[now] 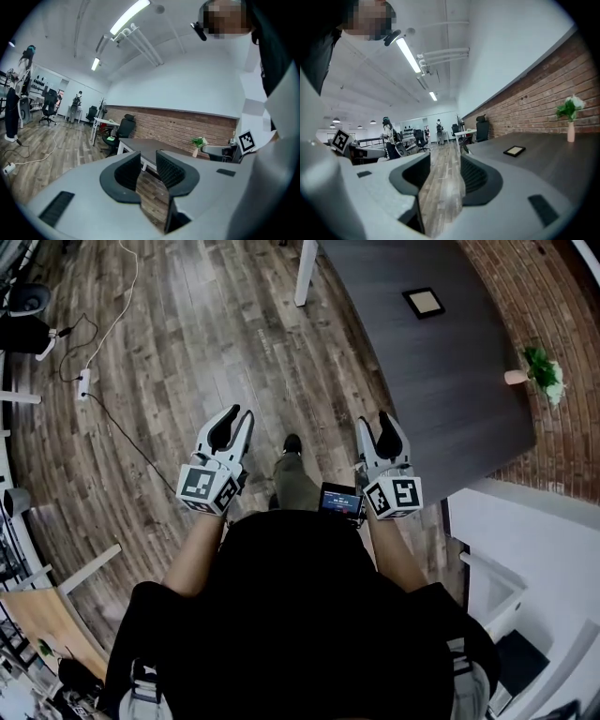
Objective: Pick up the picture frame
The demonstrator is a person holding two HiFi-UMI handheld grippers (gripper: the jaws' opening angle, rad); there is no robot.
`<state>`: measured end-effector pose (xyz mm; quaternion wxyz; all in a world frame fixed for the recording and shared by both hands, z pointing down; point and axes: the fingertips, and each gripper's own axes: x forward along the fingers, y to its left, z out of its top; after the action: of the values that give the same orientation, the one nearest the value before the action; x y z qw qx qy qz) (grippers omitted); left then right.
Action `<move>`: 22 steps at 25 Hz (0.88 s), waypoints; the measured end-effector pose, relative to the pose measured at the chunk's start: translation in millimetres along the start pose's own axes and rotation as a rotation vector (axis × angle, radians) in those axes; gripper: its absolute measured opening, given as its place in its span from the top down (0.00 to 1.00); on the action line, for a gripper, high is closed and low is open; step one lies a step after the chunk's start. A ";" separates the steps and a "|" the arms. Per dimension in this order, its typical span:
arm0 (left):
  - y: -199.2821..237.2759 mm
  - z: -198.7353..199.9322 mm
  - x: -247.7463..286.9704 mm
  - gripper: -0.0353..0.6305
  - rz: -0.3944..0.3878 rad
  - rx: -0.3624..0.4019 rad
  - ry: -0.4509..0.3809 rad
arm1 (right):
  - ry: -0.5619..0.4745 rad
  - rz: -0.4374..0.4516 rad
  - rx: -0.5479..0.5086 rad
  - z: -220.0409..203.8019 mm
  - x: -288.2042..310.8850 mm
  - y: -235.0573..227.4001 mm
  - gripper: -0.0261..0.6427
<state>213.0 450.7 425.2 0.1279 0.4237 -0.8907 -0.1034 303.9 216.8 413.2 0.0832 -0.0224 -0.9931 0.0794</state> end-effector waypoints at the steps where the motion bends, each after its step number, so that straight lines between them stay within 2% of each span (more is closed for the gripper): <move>1: 5.8 6.1 17.8 0.81 0.002 -0.003 0.006 | -0.008 0.011 -0.005 6.8 17.5 -7.0 0.66; 3: 15.1 20.7 51.5 0.81 -0.001 -0.010 0.012 | -0.022 0.028 -0.006 21.6 51.8 -22.1 0.66; 7: 28.0 54.8 111.6 0.81 -0.008 0.030 0.004 | -0.037 0.054 0.006 43.4 110.7 -54.5 0.66; 12: 42.8 80.8 163.5 0.81 -0.004 0.036 -0.017 | -0.044 0.071 0.013 59.2 158.2 -81.1 0.66; 16: 53.1 79.0 202.8 0.81 -0.051 0.019 0.019 | -0.034 0.046 0.023 60.3 185.9 -96.7 0.66; 22: 84.9 84.1 278.9 0.81 -0.146 -0.001 0.037 | -0.026 -0.051 0.022 63.6 244.2 -130.4 0.66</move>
<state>-45.1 291.8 409.7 0.1370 0.4895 -0.8548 -0.1051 48.5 92.5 411.9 0.0725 0.0049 -0.9934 0.0883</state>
